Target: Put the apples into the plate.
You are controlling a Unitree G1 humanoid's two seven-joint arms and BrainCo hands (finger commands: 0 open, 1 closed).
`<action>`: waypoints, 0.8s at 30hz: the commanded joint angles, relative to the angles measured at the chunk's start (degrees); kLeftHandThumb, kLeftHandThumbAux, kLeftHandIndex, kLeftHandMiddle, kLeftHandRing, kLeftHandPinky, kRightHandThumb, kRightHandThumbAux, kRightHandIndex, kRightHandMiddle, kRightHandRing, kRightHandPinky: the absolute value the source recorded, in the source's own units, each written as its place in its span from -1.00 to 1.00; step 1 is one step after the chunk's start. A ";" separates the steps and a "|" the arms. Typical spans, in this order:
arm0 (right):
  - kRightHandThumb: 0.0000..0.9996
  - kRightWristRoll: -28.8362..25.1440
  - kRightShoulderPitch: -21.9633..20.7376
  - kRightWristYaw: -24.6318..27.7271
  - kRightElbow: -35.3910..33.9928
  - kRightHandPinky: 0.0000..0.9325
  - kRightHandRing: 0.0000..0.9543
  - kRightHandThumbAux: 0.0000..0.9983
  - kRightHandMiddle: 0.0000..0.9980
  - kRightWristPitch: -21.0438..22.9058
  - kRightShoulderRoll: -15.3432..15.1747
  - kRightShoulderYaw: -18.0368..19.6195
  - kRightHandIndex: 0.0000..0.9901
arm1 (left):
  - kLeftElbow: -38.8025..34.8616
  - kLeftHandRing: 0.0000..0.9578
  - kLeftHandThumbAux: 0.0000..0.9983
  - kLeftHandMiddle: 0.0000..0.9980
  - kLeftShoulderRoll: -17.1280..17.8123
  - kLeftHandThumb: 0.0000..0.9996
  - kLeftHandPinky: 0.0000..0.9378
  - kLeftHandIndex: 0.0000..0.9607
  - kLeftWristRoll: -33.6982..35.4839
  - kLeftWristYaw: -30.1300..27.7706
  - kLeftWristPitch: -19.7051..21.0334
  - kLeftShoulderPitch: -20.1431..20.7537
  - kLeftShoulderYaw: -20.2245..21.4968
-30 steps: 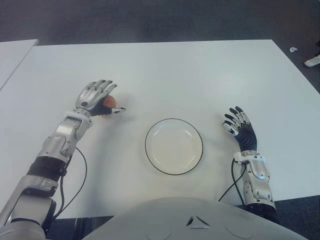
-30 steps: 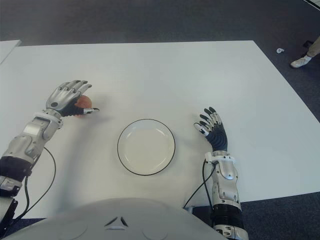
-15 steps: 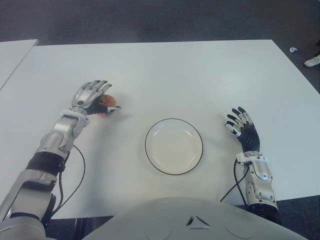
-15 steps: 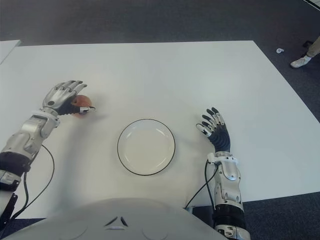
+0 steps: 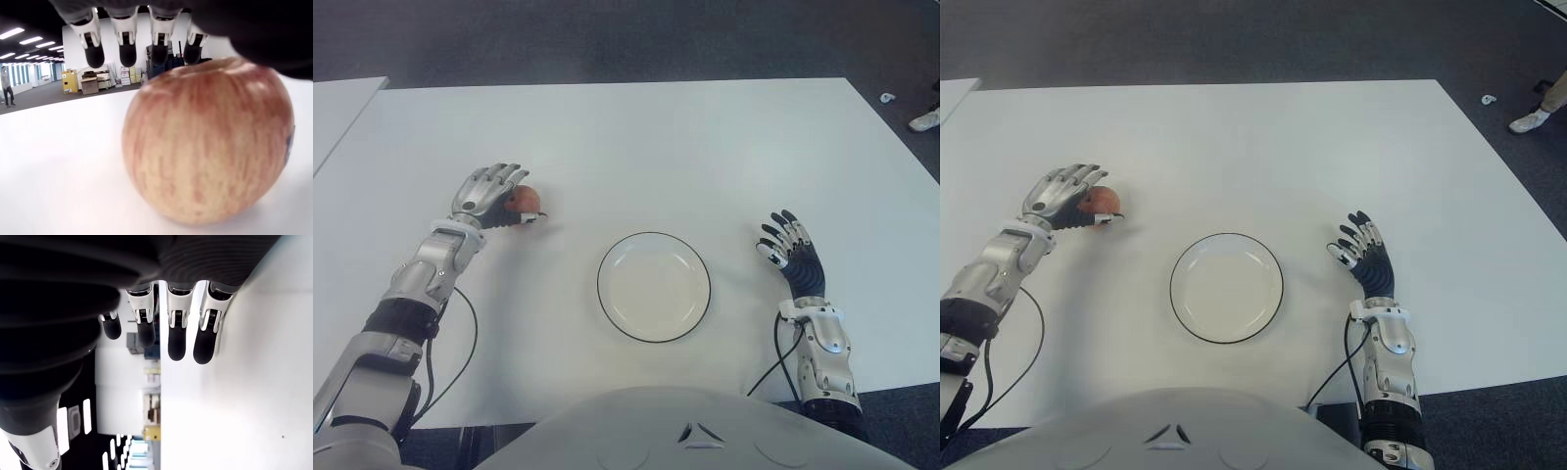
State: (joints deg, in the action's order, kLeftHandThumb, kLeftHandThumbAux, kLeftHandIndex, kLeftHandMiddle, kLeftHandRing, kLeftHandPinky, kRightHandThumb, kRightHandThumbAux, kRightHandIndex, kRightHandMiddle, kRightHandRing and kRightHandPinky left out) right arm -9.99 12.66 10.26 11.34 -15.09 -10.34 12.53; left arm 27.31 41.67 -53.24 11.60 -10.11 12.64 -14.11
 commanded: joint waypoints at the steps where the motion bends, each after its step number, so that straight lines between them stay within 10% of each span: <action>1: -0.46 0.45 3.59 0.15 6.59 -0.60 -0.66 0.41 -0.75 4.56 0.66 -0.28 -0.97 | 0.91 -1.00 -0.64 -1.00 0.62 -0.41 -1.00 -1.00 0.47 0.69 0.52 -0.23 -0.78; 24: -0.41 -0.40 2.59 -0.04 8.34 -0.51 -0.58 0.43 -0.66 2.40 0.30 0.80 -0.94 | 7.17 -1.00 -0.64 -1.00 -1.00 -0.33 -0.99 -1.00 0.24 4.41 1.89 1.44 -4.26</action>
State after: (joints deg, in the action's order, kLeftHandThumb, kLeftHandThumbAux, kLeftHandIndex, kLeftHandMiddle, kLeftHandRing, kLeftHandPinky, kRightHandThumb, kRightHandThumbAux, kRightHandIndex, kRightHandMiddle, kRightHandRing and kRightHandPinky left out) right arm -10.65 11.35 10.38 14.77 -17.33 -11.42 13.79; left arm 32.47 41.88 -52.89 15.10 -8.46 13.97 -16.93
